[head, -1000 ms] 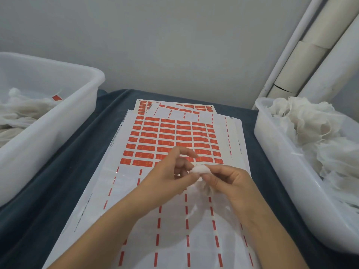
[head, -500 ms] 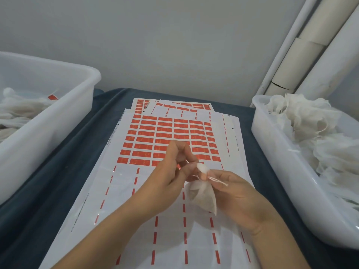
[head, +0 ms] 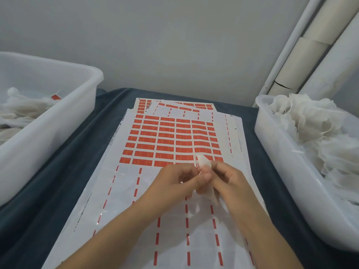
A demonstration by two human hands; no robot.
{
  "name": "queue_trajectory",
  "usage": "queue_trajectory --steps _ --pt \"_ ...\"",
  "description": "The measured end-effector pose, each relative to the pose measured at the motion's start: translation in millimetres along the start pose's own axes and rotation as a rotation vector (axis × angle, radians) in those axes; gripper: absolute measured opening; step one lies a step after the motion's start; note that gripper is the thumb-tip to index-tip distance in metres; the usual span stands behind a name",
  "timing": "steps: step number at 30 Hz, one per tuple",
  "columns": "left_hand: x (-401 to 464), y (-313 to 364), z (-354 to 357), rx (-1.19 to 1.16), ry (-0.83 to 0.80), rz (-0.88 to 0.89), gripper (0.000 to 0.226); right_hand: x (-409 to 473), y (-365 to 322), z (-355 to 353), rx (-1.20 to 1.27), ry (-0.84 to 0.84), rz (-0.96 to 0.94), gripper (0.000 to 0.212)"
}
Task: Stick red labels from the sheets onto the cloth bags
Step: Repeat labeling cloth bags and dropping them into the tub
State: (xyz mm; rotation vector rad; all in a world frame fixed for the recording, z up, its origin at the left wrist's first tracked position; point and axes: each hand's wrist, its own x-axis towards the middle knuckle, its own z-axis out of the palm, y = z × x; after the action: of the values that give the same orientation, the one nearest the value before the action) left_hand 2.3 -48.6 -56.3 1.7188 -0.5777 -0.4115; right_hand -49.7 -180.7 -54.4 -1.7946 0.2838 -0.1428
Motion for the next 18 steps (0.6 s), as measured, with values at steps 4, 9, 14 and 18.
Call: queue_trajectory --steps 4,9,14,18 --pt "1.4 -1.4 -5.8 -0.11 -0.021 -0.033 0.024 0.0 1.0 -1.8 0.02 0.013 -0.015 0.019" --pt "0.9 0.1 -9.8 -0.223 -0.033 -0.045 0.029 0.5 0.9 -3.2 0.085 -0.014 0.001 0.02" --pt "3.8 2.7 -23.4 -0.464 0.1 -0.119 0.025 -0.3 -0.4 -4.8 0.133 -0.108 0.06 0.03" --pt "5.0 2.8 -35.1 -0.71 0.193 -0.098 0.023 1.6 1.2 -5.6 0.116 -0.171 0.049 0.041"
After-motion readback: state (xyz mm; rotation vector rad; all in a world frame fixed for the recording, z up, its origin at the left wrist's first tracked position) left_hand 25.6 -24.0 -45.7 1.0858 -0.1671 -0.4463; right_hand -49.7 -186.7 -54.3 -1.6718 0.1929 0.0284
